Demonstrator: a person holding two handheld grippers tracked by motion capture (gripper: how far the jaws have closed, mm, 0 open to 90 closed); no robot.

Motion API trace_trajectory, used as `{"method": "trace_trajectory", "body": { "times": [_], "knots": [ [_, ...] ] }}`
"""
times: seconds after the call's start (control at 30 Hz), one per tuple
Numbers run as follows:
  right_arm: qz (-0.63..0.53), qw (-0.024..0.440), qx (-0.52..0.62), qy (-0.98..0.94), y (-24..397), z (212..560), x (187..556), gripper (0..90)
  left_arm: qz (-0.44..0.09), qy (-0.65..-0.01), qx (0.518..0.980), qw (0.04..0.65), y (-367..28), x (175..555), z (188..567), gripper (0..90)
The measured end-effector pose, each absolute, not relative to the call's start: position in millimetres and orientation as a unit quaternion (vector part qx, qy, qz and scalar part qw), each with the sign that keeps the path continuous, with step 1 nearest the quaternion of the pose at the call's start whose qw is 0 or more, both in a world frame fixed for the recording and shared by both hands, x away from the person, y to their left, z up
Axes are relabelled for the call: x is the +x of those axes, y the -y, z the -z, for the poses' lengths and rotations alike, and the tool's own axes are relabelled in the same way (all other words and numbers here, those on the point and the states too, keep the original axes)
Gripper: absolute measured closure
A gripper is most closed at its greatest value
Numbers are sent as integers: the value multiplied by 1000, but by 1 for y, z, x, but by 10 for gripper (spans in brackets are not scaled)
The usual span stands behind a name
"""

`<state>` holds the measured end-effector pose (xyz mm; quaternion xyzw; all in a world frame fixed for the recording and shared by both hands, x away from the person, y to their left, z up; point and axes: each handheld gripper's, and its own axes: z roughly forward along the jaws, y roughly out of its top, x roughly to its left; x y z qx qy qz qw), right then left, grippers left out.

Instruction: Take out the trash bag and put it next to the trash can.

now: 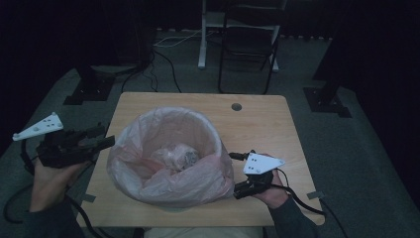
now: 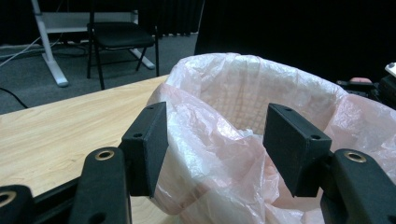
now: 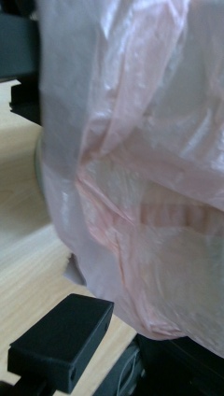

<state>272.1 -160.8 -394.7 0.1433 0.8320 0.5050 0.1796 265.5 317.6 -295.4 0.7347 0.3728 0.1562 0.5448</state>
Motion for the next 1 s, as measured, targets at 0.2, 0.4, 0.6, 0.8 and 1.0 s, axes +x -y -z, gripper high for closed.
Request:
{"method": "trace_trajectory", "body": {
  "times": [0.2,0.4,0.6,0.8,1.0],
  "knots": [
    [-505,187,144,-830,155,392,279,424,-154,-374,737,542,-317,267,297,404],
    [-519,204,137,-819,162,383,277,783,-153,-372,738,541,-317,267,297,404],
    [-543,184,153,-805,181,366,278,852,-151,-370,742,538,-314,267,297,404],
    [-563,179,144,-794,188,342,276,875,-151,-370,742,539,-314,266,296,403],
    [-605,152,128,-771,184,323,278,878,-153,-362,743,541,-314,262,292,403]
  ]
}}
